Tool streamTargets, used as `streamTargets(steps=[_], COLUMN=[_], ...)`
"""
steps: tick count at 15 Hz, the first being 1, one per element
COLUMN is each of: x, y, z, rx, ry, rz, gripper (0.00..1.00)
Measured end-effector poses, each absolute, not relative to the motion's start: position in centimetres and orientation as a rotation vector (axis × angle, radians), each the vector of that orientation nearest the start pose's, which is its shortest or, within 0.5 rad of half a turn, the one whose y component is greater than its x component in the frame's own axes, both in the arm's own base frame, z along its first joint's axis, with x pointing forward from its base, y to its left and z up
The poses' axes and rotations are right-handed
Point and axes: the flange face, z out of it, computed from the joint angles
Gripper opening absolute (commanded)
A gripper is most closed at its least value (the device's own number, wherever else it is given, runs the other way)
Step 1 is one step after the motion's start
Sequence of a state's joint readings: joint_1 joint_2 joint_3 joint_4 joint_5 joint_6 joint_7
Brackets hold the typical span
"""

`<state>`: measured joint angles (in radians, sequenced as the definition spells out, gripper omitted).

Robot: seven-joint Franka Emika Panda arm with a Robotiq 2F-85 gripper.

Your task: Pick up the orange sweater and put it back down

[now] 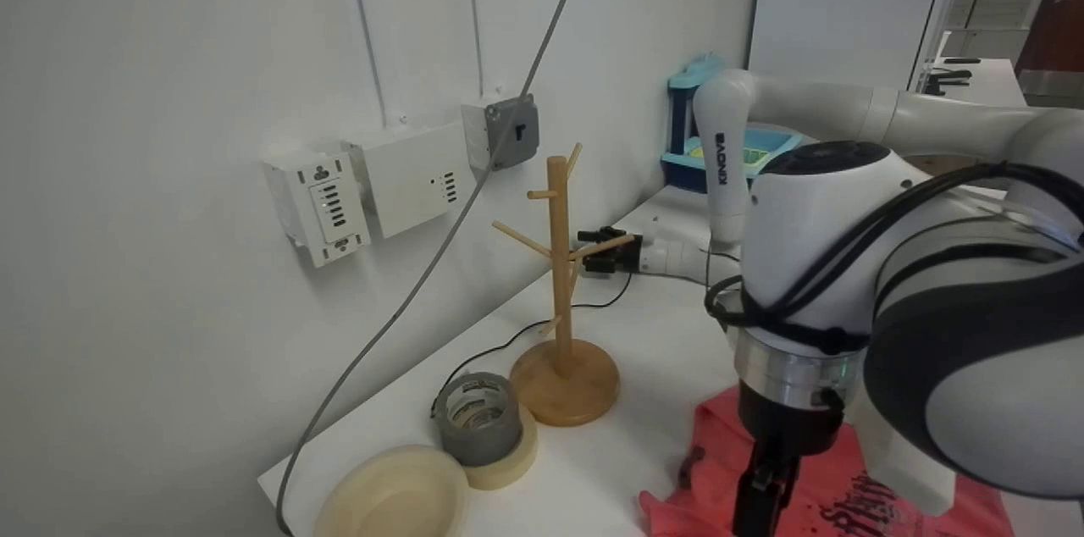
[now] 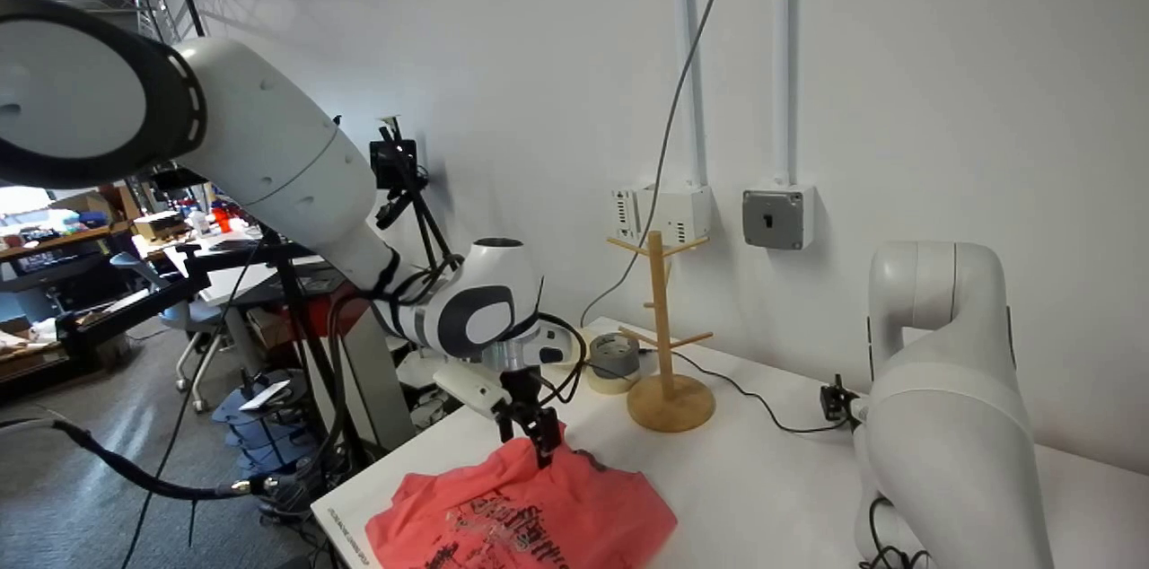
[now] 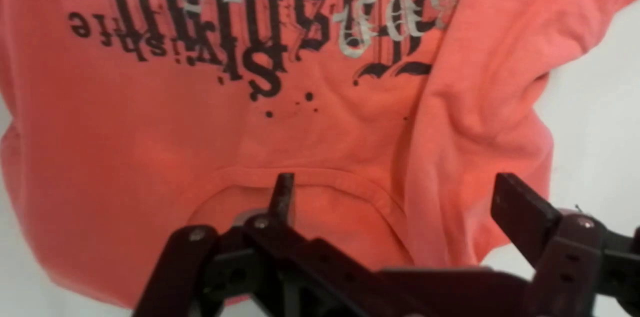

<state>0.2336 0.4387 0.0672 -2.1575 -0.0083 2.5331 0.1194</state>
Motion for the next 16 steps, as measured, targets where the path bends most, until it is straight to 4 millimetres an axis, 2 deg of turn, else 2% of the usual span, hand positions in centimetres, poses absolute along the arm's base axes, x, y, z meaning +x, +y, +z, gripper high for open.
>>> streamTargets(steps=[4, 7, 12, 16], x=[54.4, 55.3, 56.2, 57.0], y=[13.0, 11.6, 11.7, 12.1], z=[19.1, 19.5, 19.3, 17.9], rx=[-3.175, -3.188, -3.18, -3.177], ry=[-0.295, -0.29, -0.285, -0.289], rz=[0.038, -0.044, -0.091, -0.075], gripper=[1.0, 1.0, 1.0, 1.0])
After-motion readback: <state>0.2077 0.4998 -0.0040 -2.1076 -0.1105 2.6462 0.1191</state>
